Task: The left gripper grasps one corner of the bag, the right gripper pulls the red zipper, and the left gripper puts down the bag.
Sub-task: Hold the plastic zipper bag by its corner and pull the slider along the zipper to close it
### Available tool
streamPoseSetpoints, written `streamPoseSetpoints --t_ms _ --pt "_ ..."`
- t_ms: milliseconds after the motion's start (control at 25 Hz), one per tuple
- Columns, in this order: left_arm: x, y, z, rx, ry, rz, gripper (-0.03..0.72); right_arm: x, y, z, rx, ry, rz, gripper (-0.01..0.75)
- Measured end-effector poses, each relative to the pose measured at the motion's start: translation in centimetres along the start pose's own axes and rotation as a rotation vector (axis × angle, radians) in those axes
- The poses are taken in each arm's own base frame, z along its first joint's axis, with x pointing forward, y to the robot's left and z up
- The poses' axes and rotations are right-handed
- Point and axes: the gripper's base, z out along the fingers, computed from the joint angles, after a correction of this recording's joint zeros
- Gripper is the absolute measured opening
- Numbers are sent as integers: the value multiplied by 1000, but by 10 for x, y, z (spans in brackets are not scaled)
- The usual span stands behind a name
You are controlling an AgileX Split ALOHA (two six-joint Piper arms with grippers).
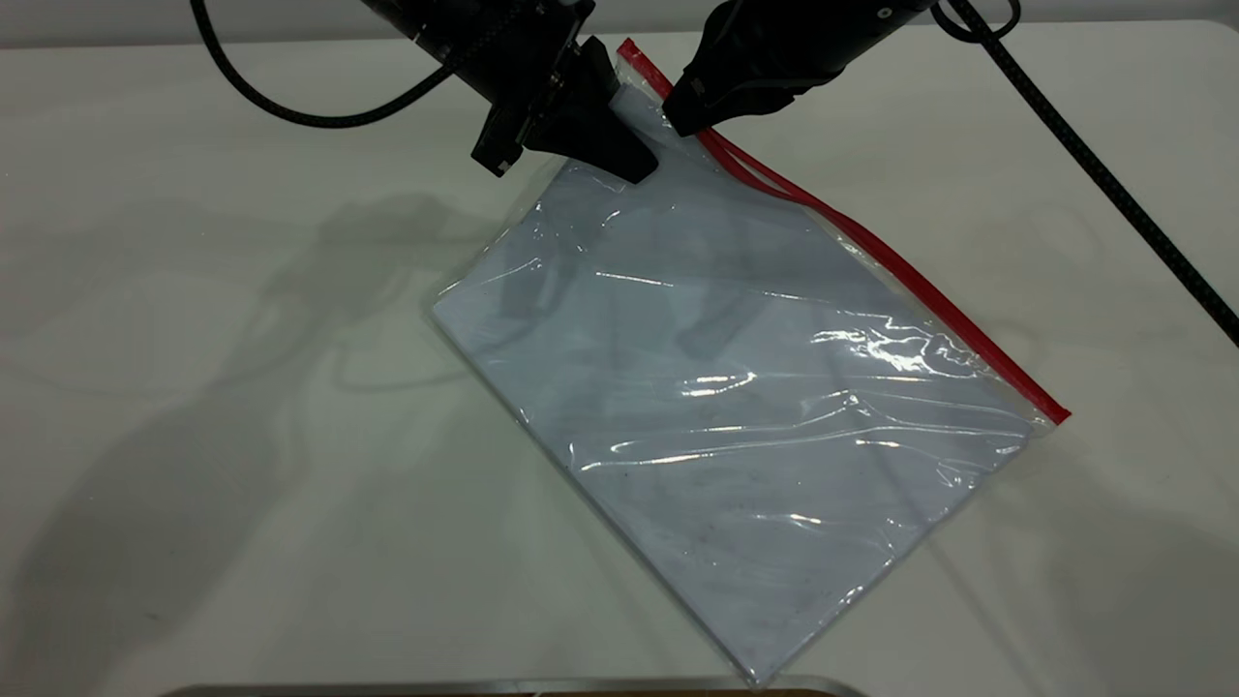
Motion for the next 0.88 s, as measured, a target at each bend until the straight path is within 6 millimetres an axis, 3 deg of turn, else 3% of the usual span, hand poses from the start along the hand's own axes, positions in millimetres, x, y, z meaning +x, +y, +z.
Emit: streamPoseSetpoints --t_ms 360,880 --pt "0 1 0 -2 0 -35 53 5 -2 -1 0 20 -1 36" --pt "-7 1 5 -8 -49 -85 53 23 -25 -14 -30 75 102 36"
